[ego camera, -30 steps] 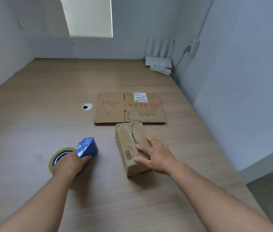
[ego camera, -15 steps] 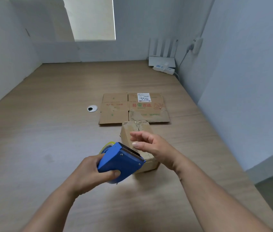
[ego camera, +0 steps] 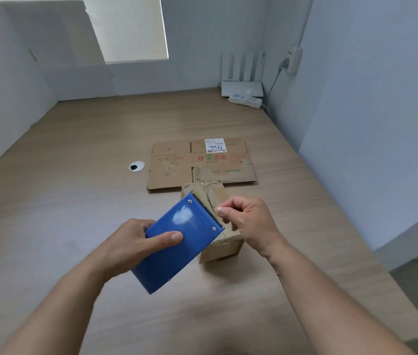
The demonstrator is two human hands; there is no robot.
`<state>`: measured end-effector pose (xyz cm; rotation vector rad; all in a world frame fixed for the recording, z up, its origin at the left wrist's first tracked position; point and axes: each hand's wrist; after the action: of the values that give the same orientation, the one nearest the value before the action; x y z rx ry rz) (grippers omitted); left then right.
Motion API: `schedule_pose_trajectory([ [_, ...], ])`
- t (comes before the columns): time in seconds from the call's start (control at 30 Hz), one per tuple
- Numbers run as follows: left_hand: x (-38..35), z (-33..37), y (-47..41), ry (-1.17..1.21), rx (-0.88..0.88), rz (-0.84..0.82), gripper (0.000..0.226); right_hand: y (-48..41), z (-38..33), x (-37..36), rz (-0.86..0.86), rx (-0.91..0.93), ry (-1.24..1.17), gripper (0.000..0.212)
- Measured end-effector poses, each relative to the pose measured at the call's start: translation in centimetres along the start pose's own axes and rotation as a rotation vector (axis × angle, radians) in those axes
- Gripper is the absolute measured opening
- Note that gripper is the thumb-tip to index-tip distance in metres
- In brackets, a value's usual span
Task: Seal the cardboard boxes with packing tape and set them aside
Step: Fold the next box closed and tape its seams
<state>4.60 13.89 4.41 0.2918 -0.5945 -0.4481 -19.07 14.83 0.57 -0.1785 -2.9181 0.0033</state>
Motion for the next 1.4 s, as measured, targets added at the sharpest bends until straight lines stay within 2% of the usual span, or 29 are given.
schedule_pose_trajectory([
  [0.13,3.6,-1.2,1.3,-0.150,0.131,-0.017,0.103,0.0,2.6,4.7,0.228,-0.159,-0.026,0.021],
  [0.3,3.5,-1.8,1.0,-0.297,0.270,-0.052,0.108,0.5,5.5,4.1,0.207,-0.293,0.009,0.026],
  [0.47,3.1,-1.9,-0.1,-0.393,0.322,0.023,0.088,0.8,7.3,3.4,0.238,-0.326,0.083,0.029],
  [0.73,1.5,-2.1,-2.5,-0.601,0.350,0.062,0.078,0.5,8.6,3.1,0.278,-0.341,0.150,0.028],
  [1.07,-1.5,-3.3,-4.7,-0.818,0.437,0.113,0.067,-0.1,9.9,1.4,0.183,-0.413,0.210,0.028],
  [1.17,-2.4,-2.9,-5.4,-0.832,0.433,0.113,0.064,-0.4,9.8,1.3,0.166,-0.463,0.236,0.029],
  [1.23,-2.8,-2.6,-5.7,-0.848,0.430,0.112,0.062,-0.2,10.1,1.6,0.138,-0.551,0.352,0.023],
  [1.3,-3.0,-2.5,-5.8,-0.869,0.433,0.112,0.061,0.6,10.8,2.2,0.164,-0.652,0.465,0.038],
  [1.33,-3.0,-2.5,-5.8,-0.873,0.434,0.114,0.061,1.0,11.0,2.4,0.212,-0.625,0.475,0.038],
  [1.4,-3.0,-2.5,-5.8,-0.867,0.438,0.114,0.062,1.3,10.6,1.8,0.303,-0.443,0.455,0.024],
])
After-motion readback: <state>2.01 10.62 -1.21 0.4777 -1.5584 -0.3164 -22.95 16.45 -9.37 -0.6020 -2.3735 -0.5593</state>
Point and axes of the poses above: each hand's wrist, its own y-axis away from the middle knuckle, its own x-axis out of the back of the hand, z = x × y, and after that the axes turned 1 degree about x, right-handed
